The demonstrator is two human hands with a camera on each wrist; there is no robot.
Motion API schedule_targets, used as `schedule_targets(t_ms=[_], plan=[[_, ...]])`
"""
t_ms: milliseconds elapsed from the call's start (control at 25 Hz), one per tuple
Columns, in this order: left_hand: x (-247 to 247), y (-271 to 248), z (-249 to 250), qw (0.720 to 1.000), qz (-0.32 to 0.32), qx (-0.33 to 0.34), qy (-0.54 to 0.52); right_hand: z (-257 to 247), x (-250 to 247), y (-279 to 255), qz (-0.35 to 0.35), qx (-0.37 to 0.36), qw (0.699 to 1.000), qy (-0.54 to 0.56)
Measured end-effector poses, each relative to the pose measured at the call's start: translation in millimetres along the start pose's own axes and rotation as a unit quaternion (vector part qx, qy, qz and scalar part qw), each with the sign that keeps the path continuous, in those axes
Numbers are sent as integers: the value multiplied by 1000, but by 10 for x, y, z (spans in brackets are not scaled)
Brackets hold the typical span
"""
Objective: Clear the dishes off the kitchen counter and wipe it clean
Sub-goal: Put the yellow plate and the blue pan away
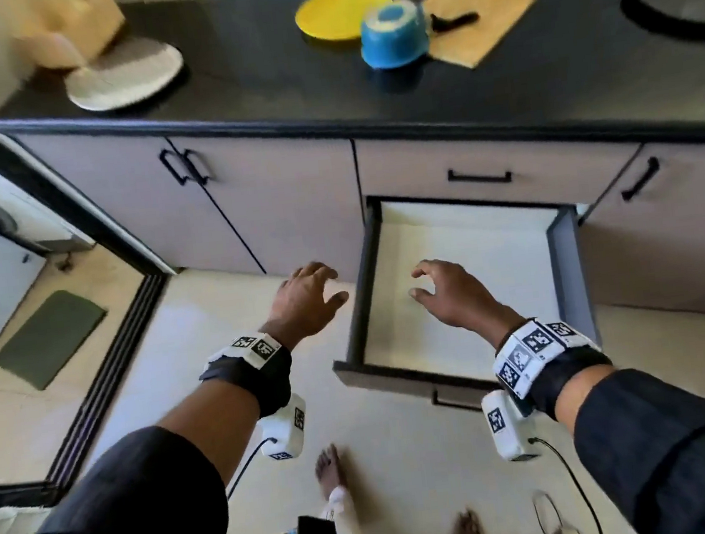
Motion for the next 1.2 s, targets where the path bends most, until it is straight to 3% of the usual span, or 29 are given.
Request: schedule_targets(t_ms=[120,320,440,680,840,960,1120,1200], plan=[[-631,424,-697,995,68,-26,-65,-721,-121,854,69,-55,996,31],[-1627,1027,-2037,980,156,-58,-110,-1837,7,2475,131,-80,985,82],[-2007,1248,-2625,976,174,-63,-117,-2306,86,3156,170,-81,972,138],[-2498,2080,-3481,971,185,-88,-122,-2898,325,4483,158,-56,973,159],[-2647,2834,-3948,976,166,-81,-118,-2923,551,5671,173,6,961,213],[-2726,3428,-4305,979,136,-98,-112,-2878,748,6547,180,107,939,271],[-2803,3946,-4605,981,133,-88,-113,-2983,896,7128,217,229,857,408],[-2874,4175,-4711,981,131,-69,-124,-3005,950,7312,235,240,848,410]])
Point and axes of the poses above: each hand's wrist, its own y-axis towards the middle knuckle, its own x-axis out of the palm, z = x × y, the point moved 1 cm from there along y, towards the middle knuckle, and after that the axes turned 12 degrees about -x, right-handed, at the moved point
